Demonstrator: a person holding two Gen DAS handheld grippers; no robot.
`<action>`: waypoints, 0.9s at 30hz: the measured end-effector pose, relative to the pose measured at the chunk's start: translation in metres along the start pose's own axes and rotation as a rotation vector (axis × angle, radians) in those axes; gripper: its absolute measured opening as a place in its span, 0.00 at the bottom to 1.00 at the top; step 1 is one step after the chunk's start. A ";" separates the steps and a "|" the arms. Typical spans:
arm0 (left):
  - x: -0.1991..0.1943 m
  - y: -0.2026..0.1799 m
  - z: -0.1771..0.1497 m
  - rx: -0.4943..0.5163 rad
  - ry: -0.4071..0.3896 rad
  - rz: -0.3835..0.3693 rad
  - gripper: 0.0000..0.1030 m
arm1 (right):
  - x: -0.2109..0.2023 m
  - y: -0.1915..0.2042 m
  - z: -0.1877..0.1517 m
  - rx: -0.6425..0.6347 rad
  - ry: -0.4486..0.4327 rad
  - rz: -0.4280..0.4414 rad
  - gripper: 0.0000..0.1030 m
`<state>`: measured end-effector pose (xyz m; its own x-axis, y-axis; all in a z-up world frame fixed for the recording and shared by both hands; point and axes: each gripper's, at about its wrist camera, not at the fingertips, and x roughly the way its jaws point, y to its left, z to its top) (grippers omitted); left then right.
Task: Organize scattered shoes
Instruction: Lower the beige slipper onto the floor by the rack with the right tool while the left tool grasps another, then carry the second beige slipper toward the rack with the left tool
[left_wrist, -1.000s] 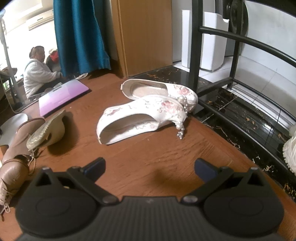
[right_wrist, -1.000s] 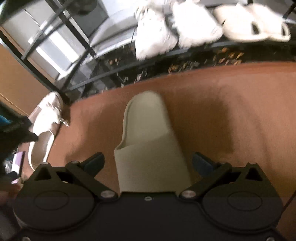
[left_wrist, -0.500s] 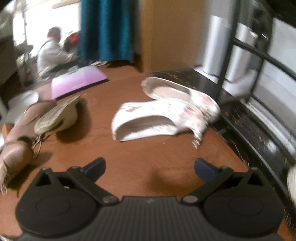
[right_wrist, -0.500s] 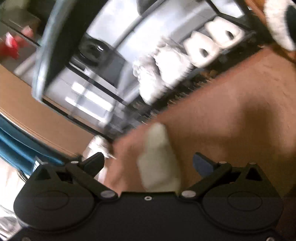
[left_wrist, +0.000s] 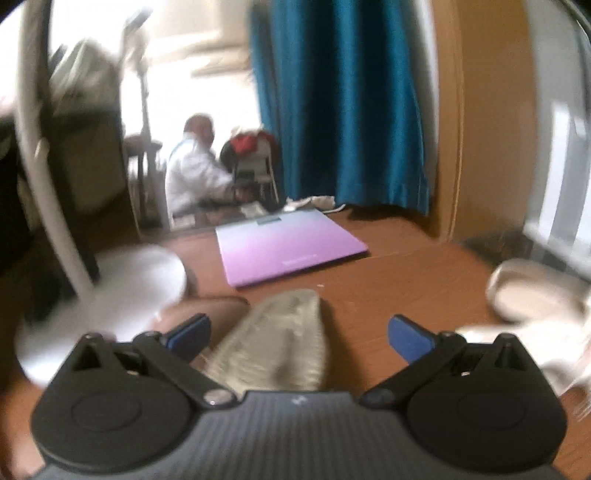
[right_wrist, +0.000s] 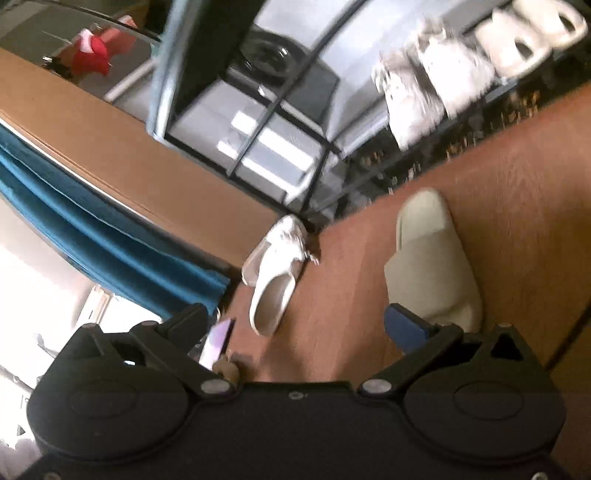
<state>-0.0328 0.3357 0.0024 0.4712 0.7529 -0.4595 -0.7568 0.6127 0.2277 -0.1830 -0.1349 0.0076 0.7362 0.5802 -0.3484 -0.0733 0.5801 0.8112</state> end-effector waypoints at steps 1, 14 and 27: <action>0.005 -0.006 -0.006 0.089 -0.018 0.010 0.99 | 0.003 0.002 -0.002 -0.010 0.020 -0.007 1.00; 0.056 -0.040 -0.037 0.401 0.126 0.067 0.52 | 0.011 -0.004 -0.009 0.030 0.083 -0.034 1.00; -0.036 0.008 -0.008 0.015 0.035 -0.158 0.45 | 0.006 -0.008 0.000 0.050 0.031 -0.027 1.00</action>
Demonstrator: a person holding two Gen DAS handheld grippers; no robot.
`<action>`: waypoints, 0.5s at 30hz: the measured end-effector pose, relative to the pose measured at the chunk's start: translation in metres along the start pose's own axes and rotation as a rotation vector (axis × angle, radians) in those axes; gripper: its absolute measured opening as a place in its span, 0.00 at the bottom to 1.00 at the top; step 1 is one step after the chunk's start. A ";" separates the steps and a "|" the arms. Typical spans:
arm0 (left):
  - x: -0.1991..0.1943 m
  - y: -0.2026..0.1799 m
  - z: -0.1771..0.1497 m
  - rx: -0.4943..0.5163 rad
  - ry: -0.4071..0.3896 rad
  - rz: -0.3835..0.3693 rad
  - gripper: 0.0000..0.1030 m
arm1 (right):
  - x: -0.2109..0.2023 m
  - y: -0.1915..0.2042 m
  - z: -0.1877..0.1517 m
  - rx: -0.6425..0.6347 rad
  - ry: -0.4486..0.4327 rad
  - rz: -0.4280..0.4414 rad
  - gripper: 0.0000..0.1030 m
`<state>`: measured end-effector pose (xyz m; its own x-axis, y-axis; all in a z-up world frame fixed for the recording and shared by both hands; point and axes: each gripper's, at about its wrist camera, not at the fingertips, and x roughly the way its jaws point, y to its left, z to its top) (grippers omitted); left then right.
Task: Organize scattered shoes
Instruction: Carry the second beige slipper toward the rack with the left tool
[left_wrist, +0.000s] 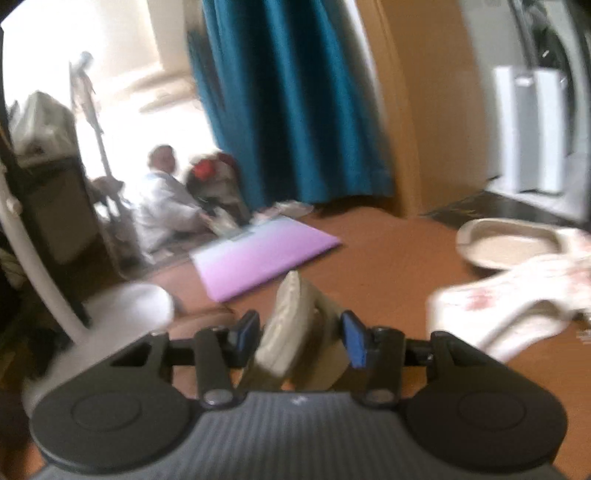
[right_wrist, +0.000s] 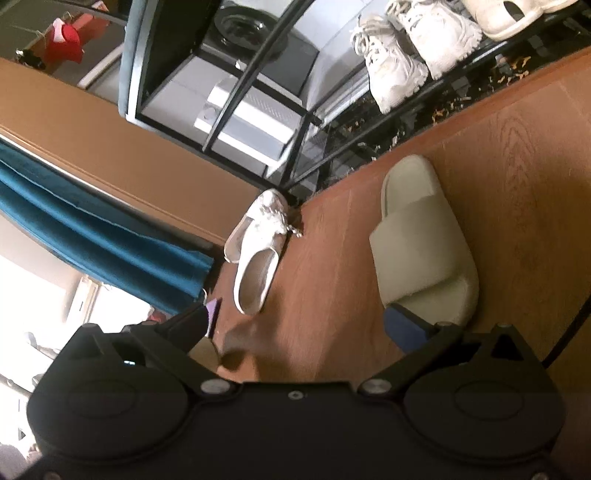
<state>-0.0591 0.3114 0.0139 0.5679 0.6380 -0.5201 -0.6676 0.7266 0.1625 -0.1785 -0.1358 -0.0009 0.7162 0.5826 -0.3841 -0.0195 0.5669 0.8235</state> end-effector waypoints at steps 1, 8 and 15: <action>-0.009 0.004 -0.003 -0.045 0.057 -0.041 0.45 | -0.002 0.000 0.001 0.006 -0.009 0.006 1.00; -0.041 0.014 -0.028 -0.164 0.253 -0.188 0.49 | -0.012 -0.005 0.004 0.037 -0.032 0.014 1.00; -0.010 0.029 -0.032 -0.229 0.286 -0.142 0.79 | -0.020 -0.010 0.008 0.069 -0.049 0.025 1.00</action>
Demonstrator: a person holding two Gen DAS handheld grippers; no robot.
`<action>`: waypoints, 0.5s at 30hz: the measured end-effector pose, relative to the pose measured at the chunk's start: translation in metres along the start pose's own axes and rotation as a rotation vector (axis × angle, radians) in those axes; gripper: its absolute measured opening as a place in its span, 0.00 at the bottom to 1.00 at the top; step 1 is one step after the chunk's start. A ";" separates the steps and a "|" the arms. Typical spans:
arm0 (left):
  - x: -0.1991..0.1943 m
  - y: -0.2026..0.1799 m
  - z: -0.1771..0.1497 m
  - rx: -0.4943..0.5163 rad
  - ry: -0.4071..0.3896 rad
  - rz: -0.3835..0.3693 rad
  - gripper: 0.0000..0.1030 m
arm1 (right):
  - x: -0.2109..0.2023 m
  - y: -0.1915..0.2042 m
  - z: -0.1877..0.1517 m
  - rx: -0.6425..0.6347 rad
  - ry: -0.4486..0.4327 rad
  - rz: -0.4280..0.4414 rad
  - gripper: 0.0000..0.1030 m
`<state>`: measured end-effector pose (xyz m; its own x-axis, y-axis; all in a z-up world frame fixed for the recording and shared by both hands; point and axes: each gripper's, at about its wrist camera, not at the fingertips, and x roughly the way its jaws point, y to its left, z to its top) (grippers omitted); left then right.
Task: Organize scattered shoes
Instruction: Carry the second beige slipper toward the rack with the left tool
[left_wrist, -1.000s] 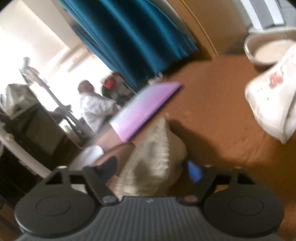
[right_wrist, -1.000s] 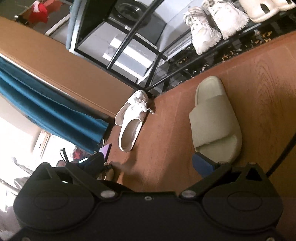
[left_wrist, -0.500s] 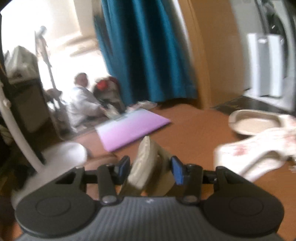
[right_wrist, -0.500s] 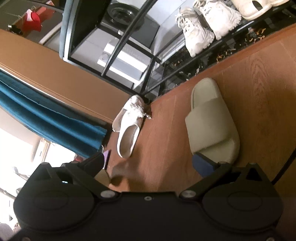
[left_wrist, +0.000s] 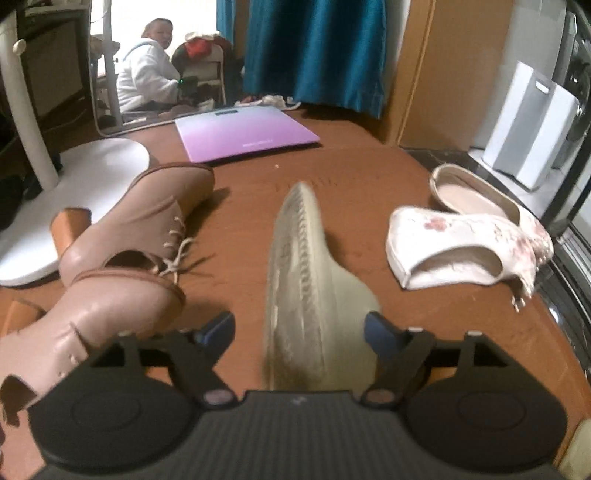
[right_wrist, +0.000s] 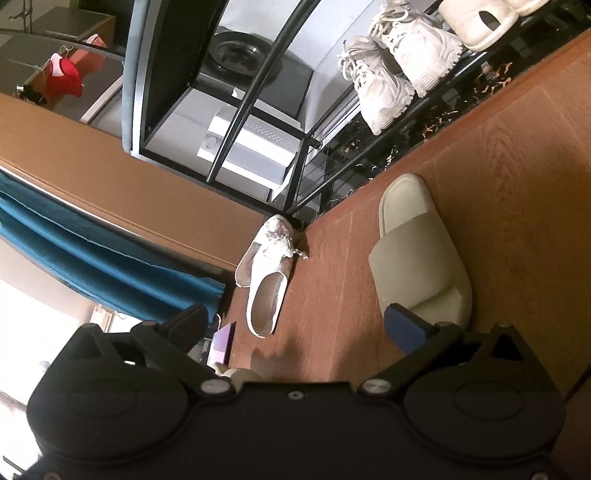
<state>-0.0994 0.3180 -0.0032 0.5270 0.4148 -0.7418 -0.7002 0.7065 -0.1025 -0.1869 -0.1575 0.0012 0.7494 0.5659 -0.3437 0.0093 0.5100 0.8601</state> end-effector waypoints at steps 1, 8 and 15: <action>0.004 -0.001 0.003 0.005 0.015 -0.013 0.81 | -0.001 -0.001 0.001 0.008 -0.004 0.000 1.00; 0.009 -0.002 0.014 -0.091 0.058 0.051 0.91 | -0.007 -0.001 0.005 0.012 -0.033 0.011 1.00; 0.007 0.029 0.021 -0.204 0.123 0.007 0.91 | -0.005 -0.002 0.007 0.022 -0.030 0.020 1.00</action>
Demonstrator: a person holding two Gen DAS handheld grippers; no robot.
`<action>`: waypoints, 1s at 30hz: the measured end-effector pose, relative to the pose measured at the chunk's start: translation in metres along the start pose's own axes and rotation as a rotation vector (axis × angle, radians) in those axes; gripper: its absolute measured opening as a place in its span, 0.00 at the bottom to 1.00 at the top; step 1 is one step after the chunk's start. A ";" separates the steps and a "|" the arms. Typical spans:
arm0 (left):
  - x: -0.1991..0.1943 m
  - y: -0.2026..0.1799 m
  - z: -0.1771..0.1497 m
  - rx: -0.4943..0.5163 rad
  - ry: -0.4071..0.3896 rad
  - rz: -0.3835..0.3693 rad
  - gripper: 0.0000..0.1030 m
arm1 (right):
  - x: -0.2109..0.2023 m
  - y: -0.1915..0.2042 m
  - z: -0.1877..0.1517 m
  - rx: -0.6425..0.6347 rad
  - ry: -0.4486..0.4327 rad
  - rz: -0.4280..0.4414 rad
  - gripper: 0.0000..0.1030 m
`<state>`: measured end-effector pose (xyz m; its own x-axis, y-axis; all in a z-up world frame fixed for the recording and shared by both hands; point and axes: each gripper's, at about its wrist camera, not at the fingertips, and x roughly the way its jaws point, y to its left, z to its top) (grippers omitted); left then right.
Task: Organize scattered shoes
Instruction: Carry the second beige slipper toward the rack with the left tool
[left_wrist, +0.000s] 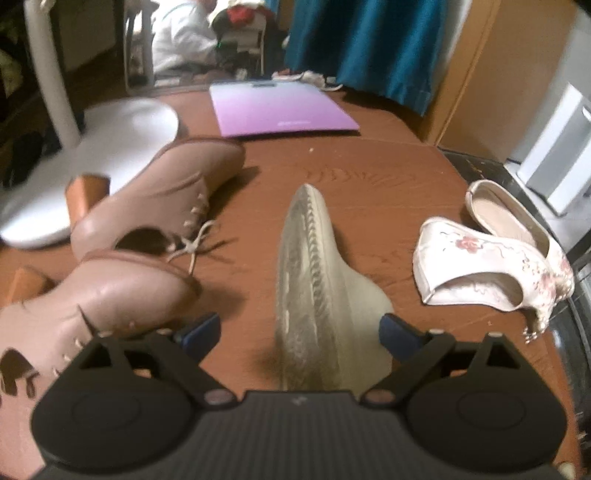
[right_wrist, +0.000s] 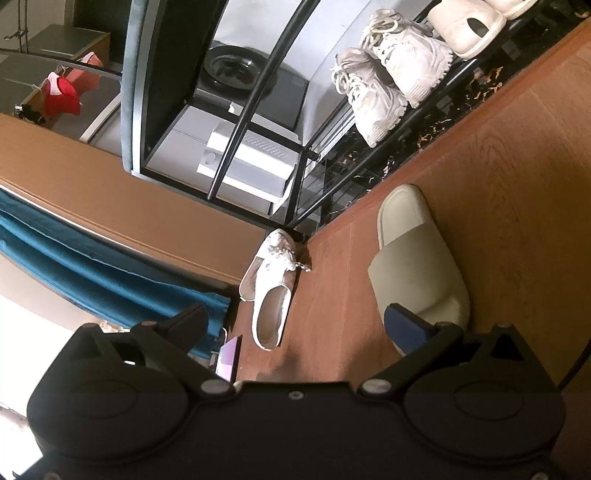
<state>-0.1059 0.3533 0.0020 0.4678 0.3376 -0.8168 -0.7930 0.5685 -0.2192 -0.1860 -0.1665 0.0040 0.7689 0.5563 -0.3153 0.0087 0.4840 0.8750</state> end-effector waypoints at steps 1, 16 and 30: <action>0.004 0.005 0.004 -0.024 0.022 -0.029 0.91 | 0.000 0.001 0.000 -0.006 0.005 0.003 1.00; 0.033 -0.028 0.014 -0.014 0.095 -0.071 0.91 | 0.002 -0.001 0.000 -0.010 0.013 -0.014 1.00; 0.030 -0.018 -0.002 -0.005 0.038 -0.013 0.65 | 0.003 -0.007 0.002 0.020 0.009 -0.028 1.00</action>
<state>-0.0781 0.3521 -0.0199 0.4635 0.3013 -0.8333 -0.7887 0.5690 -0.2329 -0.1824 -0.1695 -0.0020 0.7625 0.5488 -0.3426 0.0431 0.4853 0.8733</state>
